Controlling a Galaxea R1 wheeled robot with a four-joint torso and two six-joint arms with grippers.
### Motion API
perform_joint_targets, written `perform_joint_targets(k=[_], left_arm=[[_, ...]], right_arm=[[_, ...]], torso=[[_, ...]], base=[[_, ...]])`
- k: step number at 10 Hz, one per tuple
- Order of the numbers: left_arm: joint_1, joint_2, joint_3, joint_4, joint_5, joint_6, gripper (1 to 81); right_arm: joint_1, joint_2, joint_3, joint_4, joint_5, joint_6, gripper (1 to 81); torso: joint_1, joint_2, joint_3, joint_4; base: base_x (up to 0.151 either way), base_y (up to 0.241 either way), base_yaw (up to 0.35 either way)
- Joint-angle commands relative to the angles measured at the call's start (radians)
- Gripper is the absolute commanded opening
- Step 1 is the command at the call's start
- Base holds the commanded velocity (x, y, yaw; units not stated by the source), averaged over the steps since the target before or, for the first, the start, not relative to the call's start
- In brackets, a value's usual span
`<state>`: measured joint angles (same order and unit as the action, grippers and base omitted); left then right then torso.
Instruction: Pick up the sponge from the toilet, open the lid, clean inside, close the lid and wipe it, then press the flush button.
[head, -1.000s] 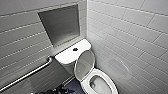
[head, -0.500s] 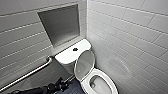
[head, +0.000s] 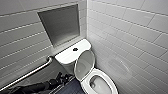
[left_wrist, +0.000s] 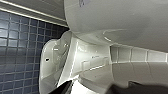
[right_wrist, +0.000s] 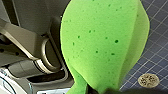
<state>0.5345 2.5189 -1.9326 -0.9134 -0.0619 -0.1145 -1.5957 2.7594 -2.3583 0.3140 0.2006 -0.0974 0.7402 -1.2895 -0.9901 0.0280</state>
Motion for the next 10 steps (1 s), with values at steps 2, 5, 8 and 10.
perform_joint_targets(k=[2, 5, 8, 10], left_arm=[[-0.153, 0.011, -0.010, -0.013, 0.045, -0.008, 81.1], [-0.138, 0.071, 0.009, 0.016, 0.080, 0.012, 81.1], [-0.096, 0.086, 0.078, 0.125, 0.139, 0.042, 81.1], [-0.077, 0.088, 0.087, 0.168, 0.145, 0.044, 81.1]], right_arm=[[-0.031, -0.022, 0.007, 0.007, -0.086, -0.004, 1.0], [-0.020, -0.021, 0.015, 0.005, -0.087, -0.004, 1.0], [-0.008, 0.002, -0.016, 0.008, -0.087, -0.002, 1.0], [-0.004, 0.022, -0.044, 0.005, -0.087, -0.002, 1.0]], torso=[[0.000, 0.000, 0.000, 0.000], [0.000, 0.000, 0.000, 0.000], [0.000, 0.000, 0.000, 0.000], [0.000, 0.000, 0.000, 0.000]], base=[[0.000, 0.000, 0.000], [0.000, 0.000, 0.000], [0.000, 0.000, 0.000], [0.000, 0.000, 0.000]])
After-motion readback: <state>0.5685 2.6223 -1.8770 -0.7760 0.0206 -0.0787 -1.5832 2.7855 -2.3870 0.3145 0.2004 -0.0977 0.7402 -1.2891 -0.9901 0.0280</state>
